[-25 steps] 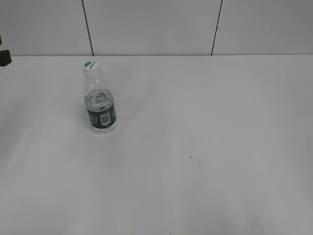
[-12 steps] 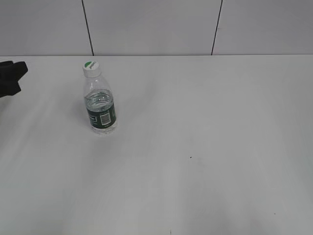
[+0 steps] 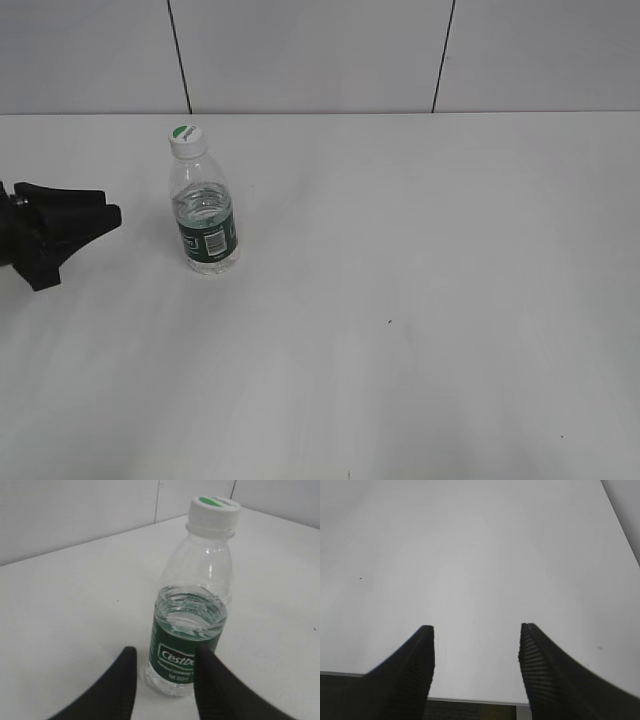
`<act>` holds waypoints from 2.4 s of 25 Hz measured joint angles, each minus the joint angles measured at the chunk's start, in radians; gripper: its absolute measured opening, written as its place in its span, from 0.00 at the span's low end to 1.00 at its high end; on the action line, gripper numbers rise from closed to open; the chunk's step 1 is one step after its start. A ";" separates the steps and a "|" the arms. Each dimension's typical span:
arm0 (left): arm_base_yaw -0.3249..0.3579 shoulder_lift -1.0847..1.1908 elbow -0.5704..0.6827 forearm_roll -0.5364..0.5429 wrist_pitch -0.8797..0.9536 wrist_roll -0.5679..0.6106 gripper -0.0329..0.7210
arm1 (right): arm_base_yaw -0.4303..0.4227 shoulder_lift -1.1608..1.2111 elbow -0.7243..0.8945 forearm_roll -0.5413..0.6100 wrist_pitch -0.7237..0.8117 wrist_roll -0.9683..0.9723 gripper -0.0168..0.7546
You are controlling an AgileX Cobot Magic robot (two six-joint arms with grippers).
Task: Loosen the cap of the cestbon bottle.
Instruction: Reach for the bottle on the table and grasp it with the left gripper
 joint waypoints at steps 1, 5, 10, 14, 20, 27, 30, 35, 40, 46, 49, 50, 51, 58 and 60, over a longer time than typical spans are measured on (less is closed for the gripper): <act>0.000 0.000 -0.001 0.007 0.000 0.000 0.36 | 0.000 0.000 0.000 0.000 0.000 0.000 0.57; 0.000 0.000 -0.006 0.008 0.000 0.000 0.36 | 0.000 0.000 0.000 0.000 0.000 0.000 0.57; 0.000 0.000 -0.006 0.031 0.000 -0.001 0.37 | 0.000 0.000 0.000 0.000 0.000 0.000 0.57; 0.000 0.000 -0.006 0.022 0.000 -0.001 0.37 | 0.000 0.000 0.000 0.000 0.000 0.000 0.57; 0.000 0.000 -0.006 -0.032 0.000 -0.001 0.72 | 0.000 0.000 0.000 0.000 0.000 0.000 0.57; -0.023 0.031 -0.006 -0.150 -0.002 0.003 0.81 | 0.000 0.000 0.000 0.000 0.000 0.000 0.57; -0.028 0.058 -0.010 -0.167 -0.003 0.019 0.81 | 0.000 0.000 0.000 0.000 0.000 0.000 0.57; -0.028 0.116 -0.097 -0.078 -0.004 0.029 0.81 | 0.000 0.000 0.000 0.000 0.000 0.000 0.57; -0.028 0.177 -0.205 0.086 -0.004 -0.024 0.80 | 0.000 0.000 0.000 0.000 0.000 0.000 0.57; -0.062 0.247 -0.308 0.179 -0.004 -0.091 0.80 | 0.000 0.000 0.000 0.000 -0.001 0.000 0.57; -0.090 0.266 -0.349 0.200 -0.004 -0.118 0.80 | 0.000 0.000 0.000 0.000 -0.001 0.000 0.57; -0.098 0.270 -0.366 0.208 -0.004 -0.133 0.80 | 0.000 0.000 0.000 0.000 -0.001 0.000 0.57; -0.104 0.274 -0.379 0.220 -0.004 -0.144 0.81 | 0.000 0.000 0.000 0.000 -0.001 0.000 0.57; -0.147 0.312 -0.444 0.248 -0.005 -0.190 0.86 | 0.000 0.000 0.000 0.000 -0.001 0.000 0.57; -0.163 0.327 -0.460 0.249 -0.005 -0.196 0.86 | 0.000 0.000 0.000 0.000 -0.001 0.000 0.57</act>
